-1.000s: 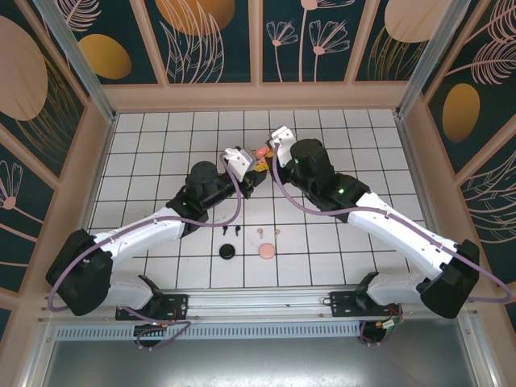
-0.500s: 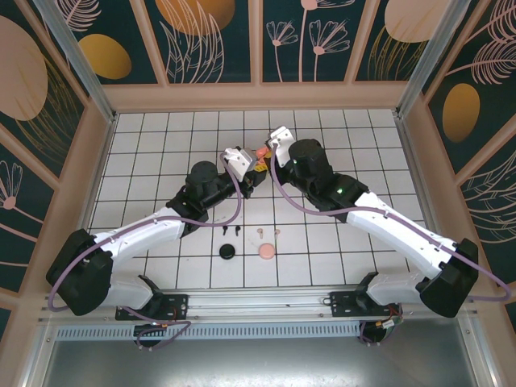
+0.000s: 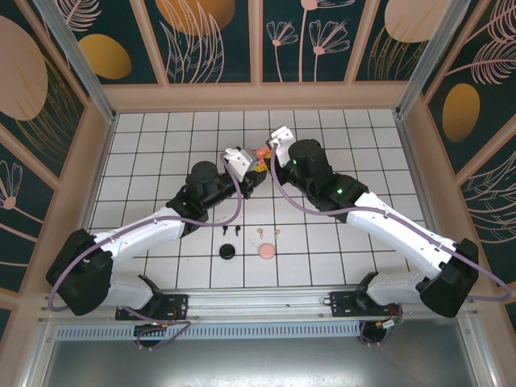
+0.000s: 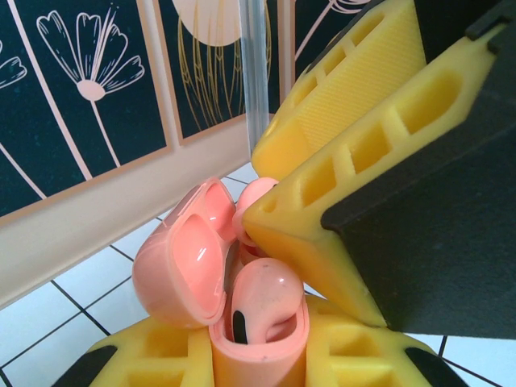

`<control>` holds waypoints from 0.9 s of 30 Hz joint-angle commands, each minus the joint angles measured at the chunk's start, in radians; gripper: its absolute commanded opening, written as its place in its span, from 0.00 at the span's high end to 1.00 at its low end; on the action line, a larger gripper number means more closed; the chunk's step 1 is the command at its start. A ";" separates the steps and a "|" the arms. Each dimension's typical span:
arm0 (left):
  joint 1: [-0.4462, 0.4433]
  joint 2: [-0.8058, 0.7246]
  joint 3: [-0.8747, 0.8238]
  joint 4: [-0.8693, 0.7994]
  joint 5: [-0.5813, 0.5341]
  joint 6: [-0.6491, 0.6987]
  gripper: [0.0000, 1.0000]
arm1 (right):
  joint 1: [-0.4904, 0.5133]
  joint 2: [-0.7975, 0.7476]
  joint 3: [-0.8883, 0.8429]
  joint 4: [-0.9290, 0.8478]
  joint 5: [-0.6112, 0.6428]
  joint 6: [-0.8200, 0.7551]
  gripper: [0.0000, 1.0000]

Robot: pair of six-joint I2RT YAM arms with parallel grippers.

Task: Insert the wireless bluetooth earbuds into the charging case

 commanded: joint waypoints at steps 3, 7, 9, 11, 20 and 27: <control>-0.007 0.003 0.059 0.097 0.008 -0.016 1.00 | 0.016 -0.028 0.007 -0.054 -0.059 0.042 0.64; -0.006 0.006 0.060 0.097 0.010 -0.016 1.00 | 0.013 -0.050 0.004 -0.055 -0.091 0.067 0.62; -0.007 0.008 0.063 0.098 0.010 -0.017 1.00 | 0.009 -0.062 0.004 -0.054 -0.107 0.077 0.62; -0.007 0.007 0.062 0.098 0.010 -0.017 1.00 | 0.006 -0.068 0.007 -0.055 -0.114 0.085 0.60; -0.007 0.011 0.064 0.100 0.013 -0.020 1.00 | -0.014 -0.089 0.003 -0.065 -0.137 0.103 0.59; -0.006 0.016 0.065 0.100 0.013 -0.022 1.00 | -0.063 -0.131 -0.001 -0.062 -0.194 0.137 0.50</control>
